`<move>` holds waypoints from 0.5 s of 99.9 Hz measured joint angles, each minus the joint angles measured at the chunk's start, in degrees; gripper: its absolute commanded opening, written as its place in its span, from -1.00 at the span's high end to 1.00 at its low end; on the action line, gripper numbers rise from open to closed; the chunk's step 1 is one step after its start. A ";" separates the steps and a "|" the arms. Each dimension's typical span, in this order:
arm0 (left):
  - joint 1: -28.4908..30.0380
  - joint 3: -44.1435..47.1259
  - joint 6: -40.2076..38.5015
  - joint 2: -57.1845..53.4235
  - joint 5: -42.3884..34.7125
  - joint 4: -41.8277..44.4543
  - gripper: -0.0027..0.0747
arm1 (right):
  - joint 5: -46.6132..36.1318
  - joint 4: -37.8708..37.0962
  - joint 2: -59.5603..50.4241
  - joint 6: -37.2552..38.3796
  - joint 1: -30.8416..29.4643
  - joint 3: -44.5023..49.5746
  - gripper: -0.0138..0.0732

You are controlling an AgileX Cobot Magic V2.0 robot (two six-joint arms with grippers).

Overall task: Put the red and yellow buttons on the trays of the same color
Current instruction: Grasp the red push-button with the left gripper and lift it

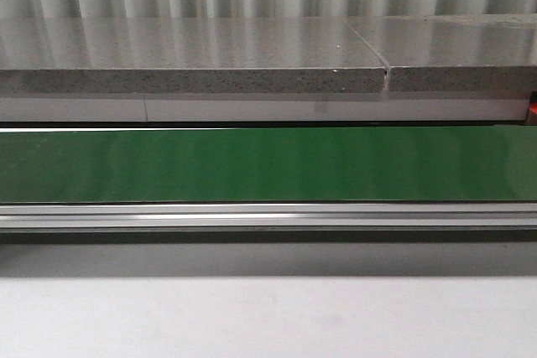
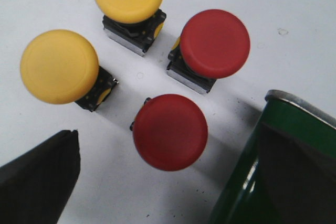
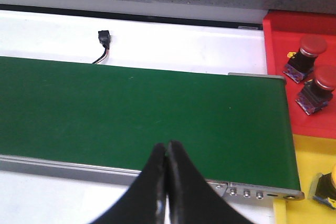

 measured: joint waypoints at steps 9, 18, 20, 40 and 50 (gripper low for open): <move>0.00 -1.00 0.00 1.43 -0.12 0.04 -0.77 | 0.00 0.00 0.00 0.00 0.00 0.00 0.84; 0.00 -1.72 0.00 2.47 -0.22 0.04 -0.77 | 0.00 0.00 0.00 0.00 0.00 0.00 0.84; 0.00 -1.85 0.00 2.63 -0.22 0.04 -0.77 | 0.00 0.00 0.00 0.00 0.00 0.00 0.84; 0.00 -2.68 0.00 3.24 -0.83 0.04 -0.77 | 0.00 0.00 0.00 0.00 0.00 0.00 0.84; 0.00 -2.68 0.00 3.33 -1.11 0.04 -0.77 | 0.00 0.00 0.00 0.00 0.00 0.00 0.84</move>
